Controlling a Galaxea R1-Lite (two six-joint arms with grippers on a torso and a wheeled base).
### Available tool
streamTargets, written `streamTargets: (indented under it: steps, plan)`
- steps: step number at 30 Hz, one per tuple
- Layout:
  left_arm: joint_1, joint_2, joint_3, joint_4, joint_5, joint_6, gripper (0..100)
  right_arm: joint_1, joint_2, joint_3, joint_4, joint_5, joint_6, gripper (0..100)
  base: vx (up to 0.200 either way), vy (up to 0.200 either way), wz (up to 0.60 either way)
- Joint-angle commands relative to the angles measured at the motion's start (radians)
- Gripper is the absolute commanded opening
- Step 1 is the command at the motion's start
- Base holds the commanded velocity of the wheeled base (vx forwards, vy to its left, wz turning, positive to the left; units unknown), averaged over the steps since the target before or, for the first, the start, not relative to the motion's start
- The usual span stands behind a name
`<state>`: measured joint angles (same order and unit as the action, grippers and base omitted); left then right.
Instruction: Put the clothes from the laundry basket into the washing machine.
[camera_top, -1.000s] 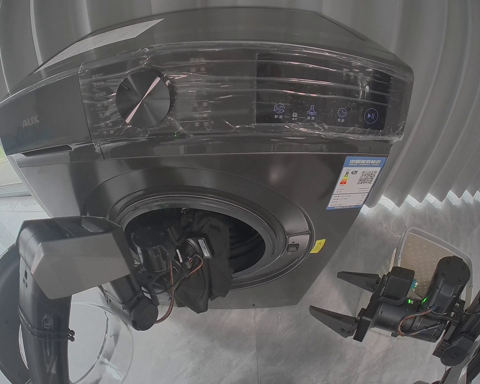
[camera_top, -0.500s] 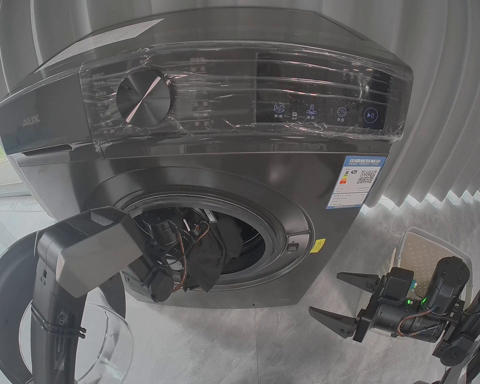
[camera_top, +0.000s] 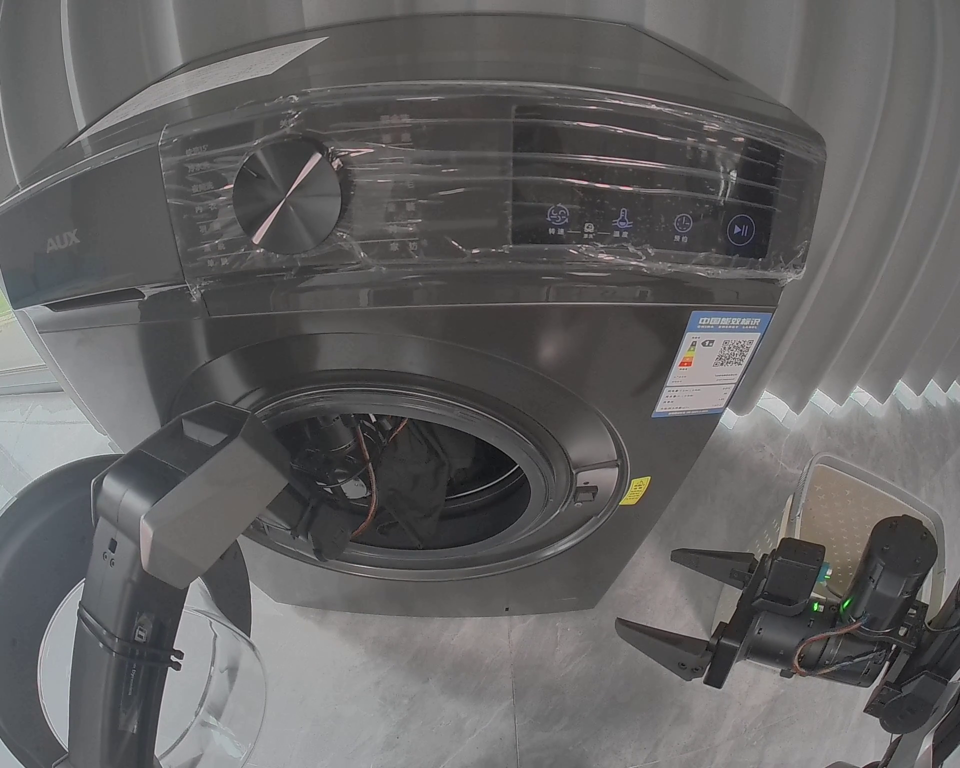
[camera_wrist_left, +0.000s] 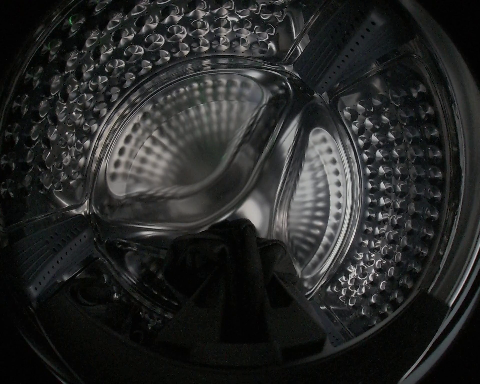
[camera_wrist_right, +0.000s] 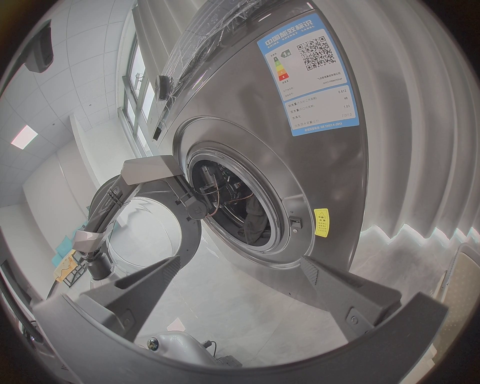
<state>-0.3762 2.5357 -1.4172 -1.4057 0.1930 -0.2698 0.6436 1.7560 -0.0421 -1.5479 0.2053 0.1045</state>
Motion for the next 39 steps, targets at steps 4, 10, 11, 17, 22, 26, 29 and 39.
streamTargets:
  steps: [4,10,11,17,22,26,29,39]
  plan:
    - [0.054,0.037,-0.161,0.062,0.048,0.003,0,0.001,0.002,-0.001,0.0,0.0,0.0,100,0.0,0.0,0.0]
    - [0.051,0.04,-0.174,0.08,0.049,0.003,0,0.002,0.002,-0.001,0.0,0.0,0.0,100,0.0,0.0,0.0]
    - [0.049,0.04,-0.174,0.082,0.049,0.003,0,0.002,0.002,-0.001,0.0,0.0,0.0,100,0.0,0.0,0.0]
    - [0.037,0.049,-0.16,0.079,0.048,0.0,0,0.002,0.002,-0.001,-0.001,0.0,0.0,100,0.0,0.0,0.0]
    - [0.033,0.046,-0.157,0.079,0.048,-0.006,100,0.002,0.0,-0.001,-0.001,0.0,0.0,100,0.0,0.0,0.0]
    - [0.014,0.024,-0.037,0.083,0.049,0.001,100,0.002,0.0,-0.001,-0.001,0.0,0.0,100,0.0,0.0,0.0]
    - [-0.01,-0.051,0.138,0.122,0.036,0.003,100,0.002,0.0,-0.001,0.0,0.0,0.0,100,0.0,0.0,0.0]
    - [-0.081,-0.178,0.435,0.186,-0.038,0.03,100,0.004,0.002,-0.001,0.0,0.0,0.0,100,0.0,0.0,0.0]
